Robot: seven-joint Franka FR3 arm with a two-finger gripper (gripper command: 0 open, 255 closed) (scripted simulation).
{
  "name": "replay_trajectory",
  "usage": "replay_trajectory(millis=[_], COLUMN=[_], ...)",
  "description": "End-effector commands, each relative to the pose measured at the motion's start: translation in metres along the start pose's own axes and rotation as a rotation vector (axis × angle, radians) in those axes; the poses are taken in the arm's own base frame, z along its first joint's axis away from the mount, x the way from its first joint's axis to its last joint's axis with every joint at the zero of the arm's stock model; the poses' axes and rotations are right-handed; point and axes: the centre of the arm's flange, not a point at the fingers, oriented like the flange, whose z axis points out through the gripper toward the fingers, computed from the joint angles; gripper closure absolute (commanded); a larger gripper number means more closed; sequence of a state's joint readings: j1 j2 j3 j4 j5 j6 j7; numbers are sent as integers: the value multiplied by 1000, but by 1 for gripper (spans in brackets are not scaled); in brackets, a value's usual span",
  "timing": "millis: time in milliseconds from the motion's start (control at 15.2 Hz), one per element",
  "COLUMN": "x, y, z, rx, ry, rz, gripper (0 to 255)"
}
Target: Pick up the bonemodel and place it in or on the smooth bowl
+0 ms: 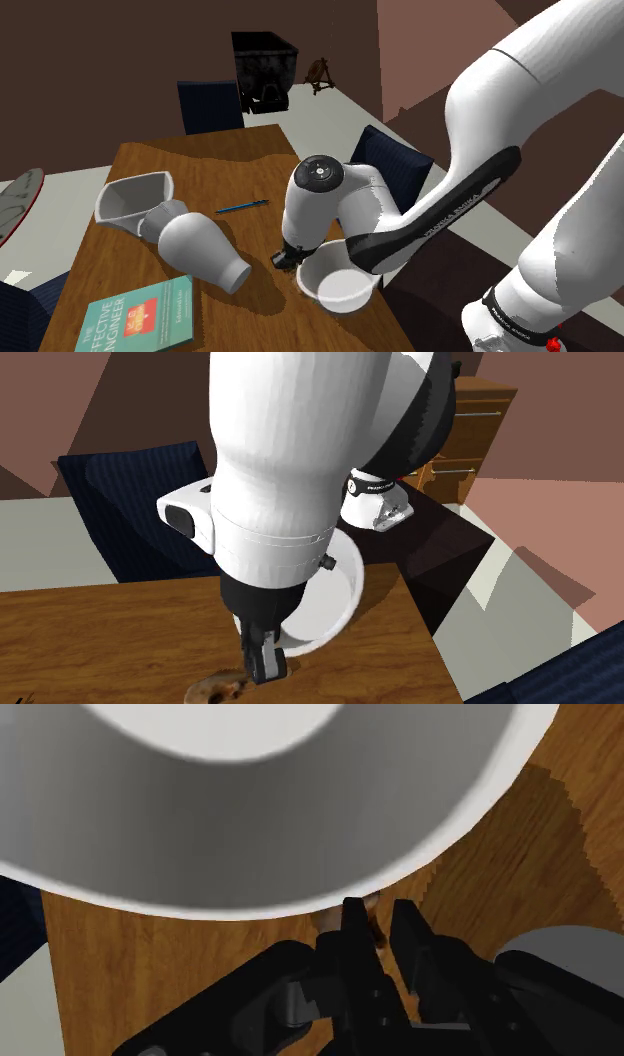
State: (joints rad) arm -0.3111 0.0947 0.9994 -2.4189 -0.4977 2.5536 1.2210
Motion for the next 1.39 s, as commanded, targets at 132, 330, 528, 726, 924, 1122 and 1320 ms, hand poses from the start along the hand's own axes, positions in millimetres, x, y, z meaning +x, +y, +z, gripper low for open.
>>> replay_trajectory(millis=[132, 330, 528, 726, 924, 1122, 1320], x=[7, 15, 43, 47, 45, 43, 43], y=[1, 2, 8, 9, 8, 8, 8], z=[-21, -3, 36, 56, 72, 86, 86], rx=[1, 9, 37, 44, 44, 44, 44], ry=[0, -32, -130, -155, -155, -155, -155], rz=[1, 27, 107, 127, 127, 127, 127], gripper=[255, 0, 0, 0, 0, 0, 0])
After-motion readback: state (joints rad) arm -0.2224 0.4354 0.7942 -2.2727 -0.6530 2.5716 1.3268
